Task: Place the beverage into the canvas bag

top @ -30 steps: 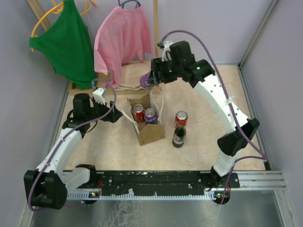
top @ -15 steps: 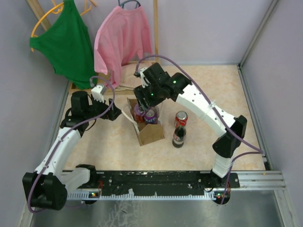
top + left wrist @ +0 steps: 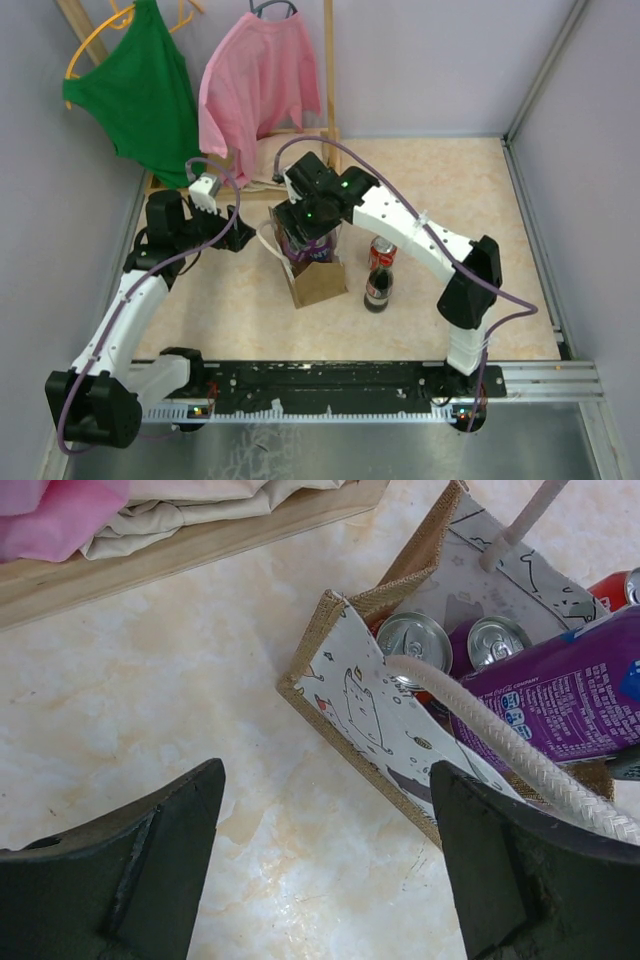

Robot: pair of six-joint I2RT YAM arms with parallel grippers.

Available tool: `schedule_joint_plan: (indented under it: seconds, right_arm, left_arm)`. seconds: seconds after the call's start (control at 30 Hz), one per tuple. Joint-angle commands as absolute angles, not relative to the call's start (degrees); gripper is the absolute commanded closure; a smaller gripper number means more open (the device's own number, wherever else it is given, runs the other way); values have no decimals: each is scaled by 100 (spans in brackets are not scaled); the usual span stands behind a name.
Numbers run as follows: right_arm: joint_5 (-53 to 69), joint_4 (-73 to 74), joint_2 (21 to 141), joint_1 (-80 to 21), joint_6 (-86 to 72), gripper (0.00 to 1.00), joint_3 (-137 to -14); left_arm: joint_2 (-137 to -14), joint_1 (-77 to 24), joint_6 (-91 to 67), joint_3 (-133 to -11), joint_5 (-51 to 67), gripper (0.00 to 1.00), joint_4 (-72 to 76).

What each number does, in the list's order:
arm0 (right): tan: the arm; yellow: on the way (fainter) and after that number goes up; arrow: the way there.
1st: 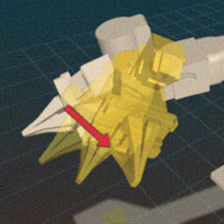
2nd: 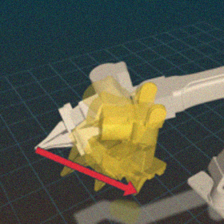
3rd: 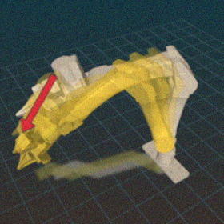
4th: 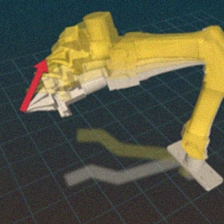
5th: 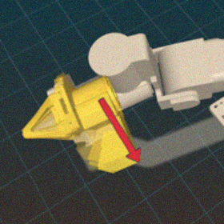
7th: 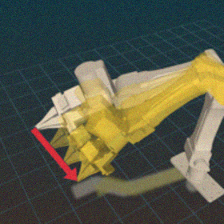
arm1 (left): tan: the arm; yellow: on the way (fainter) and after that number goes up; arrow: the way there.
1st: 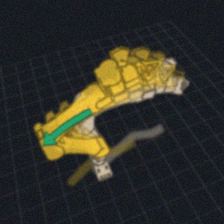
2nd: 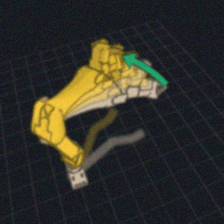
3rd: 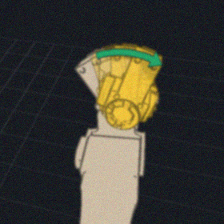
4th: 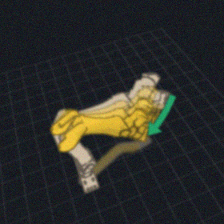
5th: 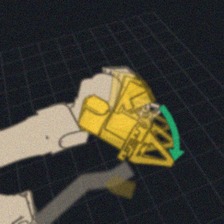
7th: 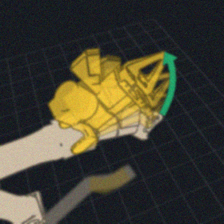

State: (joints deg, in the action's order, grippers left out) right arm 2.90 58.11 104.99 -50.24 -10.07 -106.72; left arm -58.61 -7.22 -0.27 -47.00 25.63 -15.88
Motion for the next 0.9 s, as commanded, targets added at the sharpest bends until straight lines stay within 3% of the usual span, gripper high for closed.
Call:
schedule_joint_plan:
  seconds: [0.0,0.87]
  right_arm:
    - [293,5325,10487,-5104,-918,100,-10800]
    - [305,5354,11263,-5157,-731,100,-11135]
  left_arm:
    - [-5724,-668,-76,-4658,2527,11,-1568]
    - [-5702,-633,-148,-4524,2562,11,-1455]
